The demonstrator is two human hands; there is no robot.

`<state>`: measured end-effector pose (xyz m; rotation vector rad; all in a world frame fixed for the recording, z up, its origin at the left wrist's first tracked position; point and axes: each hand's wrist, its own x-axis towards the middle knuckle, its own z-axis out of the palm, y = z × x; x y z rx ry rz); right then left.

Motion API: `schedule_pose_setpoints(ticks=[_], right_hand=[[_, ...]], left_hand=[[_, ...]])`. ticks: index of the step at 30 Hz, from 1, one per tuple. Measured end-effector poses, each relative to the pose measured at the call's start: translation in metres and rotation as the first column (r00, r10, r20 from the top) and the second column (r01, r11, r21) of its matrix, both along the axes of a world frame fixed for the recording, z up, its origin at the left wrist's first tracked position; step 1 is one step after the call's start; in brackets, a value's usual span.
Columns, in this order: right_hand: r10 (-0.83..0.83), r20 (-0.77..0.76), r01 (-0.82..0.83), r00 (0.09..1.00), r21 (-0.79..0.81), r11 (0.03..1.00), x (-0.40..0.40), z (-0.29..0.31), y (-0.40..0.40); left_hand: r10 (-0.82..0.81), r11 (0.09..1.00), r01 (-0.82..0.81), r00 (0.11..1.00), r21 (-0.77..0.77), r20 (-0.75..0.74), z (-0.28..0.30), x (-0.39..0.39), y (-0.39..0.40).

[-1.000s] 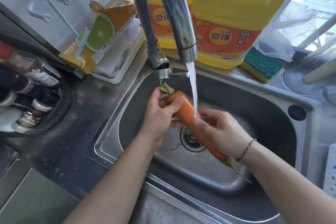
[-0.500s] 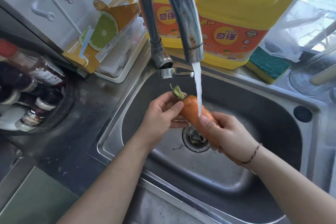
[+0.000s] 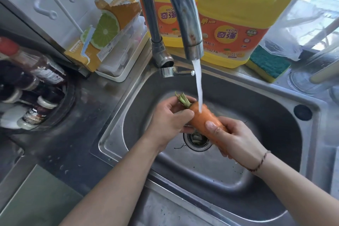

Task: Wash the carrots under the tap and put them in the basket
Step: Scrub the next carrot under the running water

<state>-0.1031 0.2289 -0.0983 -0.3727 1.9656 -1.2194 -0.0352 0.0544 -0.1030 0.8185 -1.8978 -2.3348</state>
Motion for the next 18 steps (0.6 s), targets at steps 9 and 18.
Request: schedule_pose_setpoints(ticks=[9, 18], right_hand=[[-0.003, -0.242, 0.043, 0.970, 0.161, 0.986, 0.001, -0.002, 0.001], [0.066, -0.269, -0.009, 0.961, 0.208, 0.978, -0.003, -0.002, 0.004]], left_hand=[[0.094, 0.995, -0.094, 0.995, -0.020, 0.030, 0.003, -0.016, 0.009], [0.034, 0.999, -0.036, 0.998, 0.038, 0.049, -0.005, -0.006, 0.002]])
